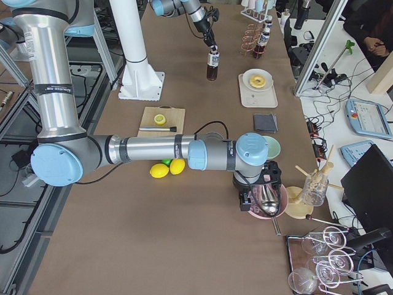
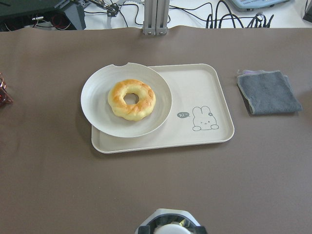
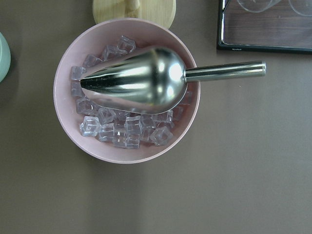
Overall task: Place tea on tray
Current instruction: 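Carry the bottle toward the tray and set it down in front of it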
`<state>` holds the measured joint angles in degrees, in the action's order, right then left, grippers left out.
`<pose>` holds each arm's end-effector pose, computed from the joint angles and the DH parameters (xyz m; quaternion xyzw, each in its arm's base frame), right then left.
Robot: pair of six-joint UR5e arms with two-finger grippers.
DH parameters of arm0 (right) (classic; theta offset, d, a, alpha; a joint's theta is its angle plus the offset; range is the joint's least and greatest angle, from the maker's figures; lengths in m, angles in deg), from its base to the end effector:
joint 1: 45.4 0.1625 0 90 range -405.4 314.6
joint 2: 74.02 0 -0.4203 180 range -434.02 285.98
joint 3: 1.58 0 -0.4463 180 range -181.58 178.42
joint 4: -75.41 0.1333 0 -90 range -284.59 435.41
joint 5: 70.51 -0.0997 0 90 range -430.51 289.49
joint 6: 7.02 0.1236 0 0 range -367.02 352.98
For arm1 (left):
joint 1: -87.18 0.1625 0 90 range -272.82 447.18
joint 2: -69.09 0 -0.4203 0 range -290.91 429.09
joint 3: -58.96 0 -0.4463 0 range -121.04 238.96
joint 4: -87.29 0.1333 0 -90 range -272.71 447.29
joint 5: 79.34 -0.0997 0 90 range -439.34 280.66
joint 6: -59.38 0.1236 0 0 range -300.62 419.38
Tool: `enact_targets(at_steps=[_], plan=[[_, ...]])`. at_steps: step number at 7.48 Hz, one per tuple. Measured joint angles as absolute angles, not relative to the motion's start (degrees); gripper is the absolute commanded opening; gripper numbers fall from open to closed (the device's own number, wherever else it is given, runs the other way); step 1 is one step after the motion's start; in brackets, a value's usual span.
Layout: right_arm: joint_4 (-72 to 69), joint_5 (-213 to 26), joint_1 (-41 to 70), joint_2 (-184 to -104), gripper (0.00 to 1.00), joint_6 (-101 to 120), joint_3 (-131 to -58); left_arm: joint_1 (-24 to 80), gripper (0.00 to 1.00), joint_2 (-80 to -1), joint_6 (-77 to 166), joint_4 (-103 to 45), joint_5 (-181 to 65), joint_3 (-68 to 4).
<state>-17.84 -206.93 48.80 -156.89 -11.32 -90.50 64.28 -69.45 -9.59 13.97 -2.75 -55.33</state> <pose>0.0876 -0.5949 0.6127 0.0516 -0.3912 -0.0104 0.9188 0.4916 -0.3835 -0.0015 0.2704 0.3949 -0.0692 0.8753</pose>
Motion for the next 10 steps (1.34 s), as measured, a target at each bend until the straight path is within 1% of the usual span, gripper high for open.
enact_targets(at_steps=[6,10], plan=[[-17.9,-207.0,49.6,-157.6,1.00,-11.4,-90.4,65.6,0.00,-70.3,-9.2,13.9,-4.3,-51.9],[-17.8,-206.7,49.5,-157.1,1.00,-11.1,-90.1,65.7,0.00,-69.9,-9.1,6.3,-4.3,-46.7]])
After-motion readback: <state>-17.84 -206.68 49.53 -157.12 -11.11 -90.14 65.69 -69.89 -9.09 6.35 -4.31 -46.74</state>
